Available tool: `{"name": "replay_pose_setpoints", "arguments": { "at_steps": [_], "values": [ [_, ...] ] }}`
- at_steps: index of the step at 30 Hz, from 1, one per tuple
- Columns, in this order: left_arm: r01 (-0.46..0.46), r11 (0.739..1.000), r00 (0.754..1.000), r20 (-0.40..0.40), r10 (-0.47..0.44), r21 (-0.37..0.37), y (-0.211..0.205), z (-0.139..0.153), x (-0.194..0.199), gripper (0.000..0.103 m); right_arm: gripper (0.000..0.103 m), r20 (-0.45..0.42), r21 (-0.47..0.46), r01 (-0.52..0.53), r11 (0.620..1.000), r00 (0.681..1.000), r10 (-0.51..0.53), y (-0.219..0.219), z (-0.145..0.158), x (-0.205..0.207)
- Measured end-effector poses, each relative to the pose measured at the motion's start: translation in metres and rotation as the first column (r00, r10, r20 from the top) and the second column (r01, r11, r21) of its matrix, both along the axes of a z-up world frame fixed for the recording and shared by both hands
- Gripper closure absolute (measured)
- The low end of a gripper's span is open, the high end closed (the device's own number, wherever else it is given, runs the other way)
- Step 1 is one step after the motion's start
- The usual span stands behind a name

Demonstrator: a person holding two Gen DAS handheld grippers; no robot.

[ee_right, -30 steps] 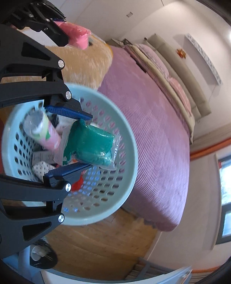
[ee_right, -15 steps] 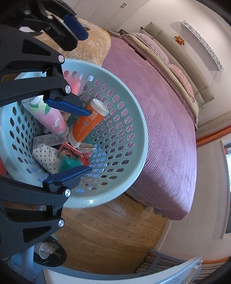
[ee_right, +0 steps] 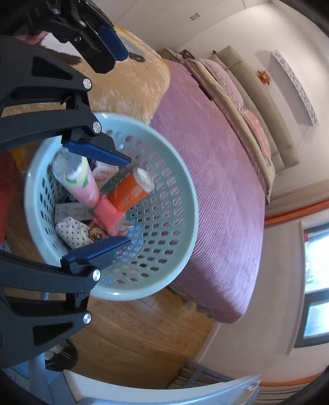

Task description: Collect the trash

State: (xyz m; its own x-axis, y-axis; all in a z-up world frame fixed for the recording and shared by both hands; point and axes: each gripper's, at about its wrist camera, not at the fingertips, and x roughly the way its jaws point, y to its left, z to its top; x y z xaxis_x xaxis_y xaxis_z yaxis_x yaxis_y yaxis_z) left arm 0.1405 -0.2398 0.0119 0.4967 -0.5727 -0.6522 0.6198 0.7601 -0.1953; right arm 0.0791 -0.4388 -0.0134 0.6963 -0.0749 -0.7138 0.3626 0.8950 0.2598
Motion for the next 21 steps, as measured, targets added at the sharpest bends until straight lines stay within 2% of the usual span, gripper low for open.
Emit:
{"name": "replay_pose_setpoints", "arguments": {
  "at_steps": [9, 13, 16, 21],
  "values": [
    [-0.132, 0.988, 0.99, 0.046, 0.136, -0.081, 0.062, 0.016, -0.026, 0.021, 0.049, 0.039, -0.053, -0.095, 0.994, 0.994, 0.097, 0.059, 0.022, -0.019],
    [-0.183, 0.979, 0.978, 0.083, 0.19, -0.089, 0.085, 0.018, -0.042, 0.021, 0.048, 0.054, -0.128, -0.121, 0.984, 0.99, 0.129, 0.09, 0.031, -0.028],
    [-0.238, 0.968, 0.959, 0.142, 0.247, -0.075, 0.107, 0.017, -0.054, 0.021, 0.042, 0.07, -0.162, -0.132, 0.978, 0.987, 0.145, 0.103, 0.035, -0.036],
    [-0.369, 0.927, 0.89, 0.261, 0.373, -0.066, 0.141, 0.006, -0.073, 0.018, 0.042, 0.114, -0.243, -0.117, 0.963, 0.982, 0.148, 0.128, 0.044, -0.049]
  ]
}}
